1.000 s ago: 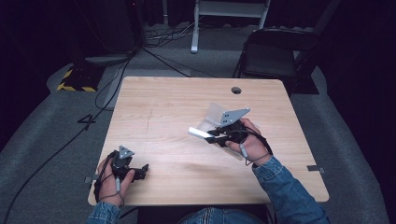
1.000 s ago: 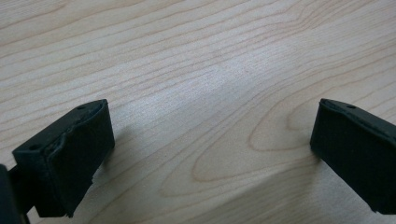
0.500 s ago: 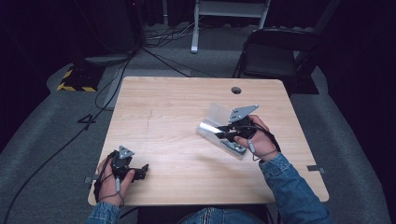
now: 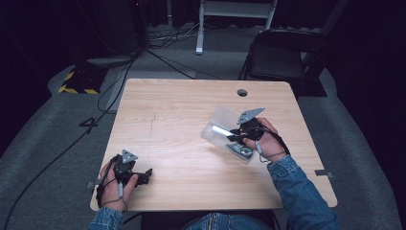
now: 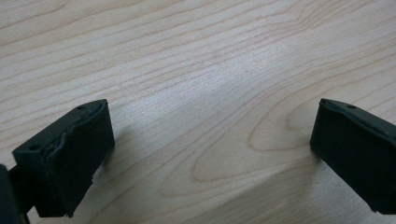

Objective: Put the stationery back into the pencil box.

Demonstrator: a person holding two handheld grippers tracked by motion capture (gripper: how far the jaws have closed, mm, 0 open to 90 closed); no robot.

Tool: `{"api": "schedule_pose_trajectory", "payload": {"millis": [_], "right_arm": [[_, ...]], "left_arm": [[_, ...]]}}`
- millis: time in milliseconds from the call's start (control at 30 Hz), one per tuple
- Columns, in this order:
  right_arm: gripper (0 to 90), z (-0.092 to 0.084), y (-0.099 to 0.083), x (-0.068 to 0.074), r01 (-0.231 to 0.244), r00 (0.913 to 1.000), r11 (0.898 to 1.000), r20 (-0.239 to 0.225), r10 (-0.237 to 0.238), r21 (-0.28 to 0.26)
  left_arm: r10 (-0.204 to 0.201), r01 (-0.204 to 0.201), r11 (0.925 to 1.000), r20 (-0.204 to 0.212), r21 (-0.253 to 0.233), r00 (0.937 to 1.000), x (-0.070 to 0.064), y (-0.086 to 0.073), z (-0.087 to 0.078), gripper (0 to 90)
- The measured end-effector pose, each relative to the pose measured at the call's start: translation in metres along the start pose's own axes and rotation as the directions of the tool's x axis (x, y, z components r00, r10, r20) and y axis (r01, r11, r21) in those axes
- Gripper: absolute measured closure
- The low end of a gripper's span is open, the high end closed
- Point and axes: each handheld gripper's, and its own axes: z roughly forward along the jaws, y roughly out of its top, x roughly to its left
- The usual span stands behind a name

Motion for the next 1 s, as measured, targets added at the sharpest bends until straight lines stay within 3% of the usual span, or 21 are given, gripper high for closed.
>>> {"api": "schedule_pose_trajectory", "payload": {"millis": [633, 1000], "right_arm": [[71.8, 0.024, -0.017, -0.014, -0.055, 0.9985, 0.996, 0.001, 0.055, 0.073], [71.7, 0.035, -0.022, -0.017, -0.063, 0.998, 0.994, 0.012, 0.062, 0.086]], "left_arm": [[-0.001, 0.001, 1.0, 0.0, 0.0, 1.0, 0.0, 0.0, 0.0, 0.0], [0.0, 0.0, 1.0, 0.0, 0.0, 1.0, 0.0, 0.0, 0.0, 0.0]]}}
